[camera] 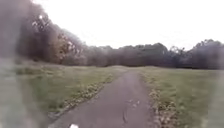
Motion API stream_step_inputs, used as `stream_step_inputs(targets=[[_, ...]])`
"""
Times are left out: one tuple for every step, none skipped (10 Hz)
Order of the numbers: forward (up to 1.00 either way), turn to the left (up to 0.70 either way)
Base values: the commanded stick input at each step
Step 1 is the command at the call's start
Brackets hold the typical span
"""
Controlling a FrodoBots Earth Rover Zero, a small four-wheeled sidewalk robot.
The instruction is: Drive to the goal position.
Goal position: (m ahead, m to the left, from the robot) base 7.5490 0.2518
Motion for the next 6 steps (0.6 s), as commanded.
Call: stream_step_inputs(targets=[[1.0, -0.04], [1.0, -0.08], [1.0, -0.12], [1.0, -0.16], [1.0, -0.22], [1.0, -0.22]])
